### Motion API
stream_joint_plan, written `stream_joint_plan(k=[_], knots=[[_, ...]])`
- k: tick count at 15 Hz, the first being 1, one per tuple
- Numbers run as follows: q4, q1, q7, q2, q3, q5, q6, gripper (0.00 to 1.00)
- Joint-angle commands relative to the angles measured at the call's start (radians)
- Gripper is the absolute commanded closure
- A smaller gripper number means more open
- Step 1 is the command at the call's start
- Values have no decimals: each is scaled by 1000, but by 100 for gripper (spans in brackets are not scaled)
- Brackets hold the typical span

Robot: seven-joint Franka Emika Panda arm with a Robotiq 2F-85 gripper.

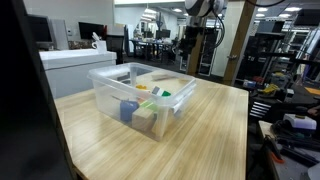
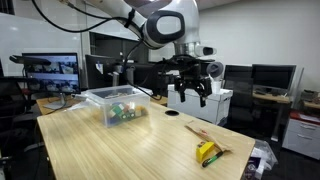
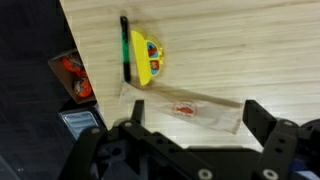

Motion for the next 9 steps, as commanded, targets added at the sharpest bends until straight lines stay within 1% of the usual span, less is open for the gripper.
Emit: stream_joint_plan(k=[1,4,6,7,9], knots=[[122,-45,26,147,1,-41,23,0],[217,-76,49,270,6,-73,11,0],[286,-107,29,351,24,-62,-6,0],[299,-112,27,358,26,-62,-14,0],[336,-144,2,384,52,-38,-26,0]])
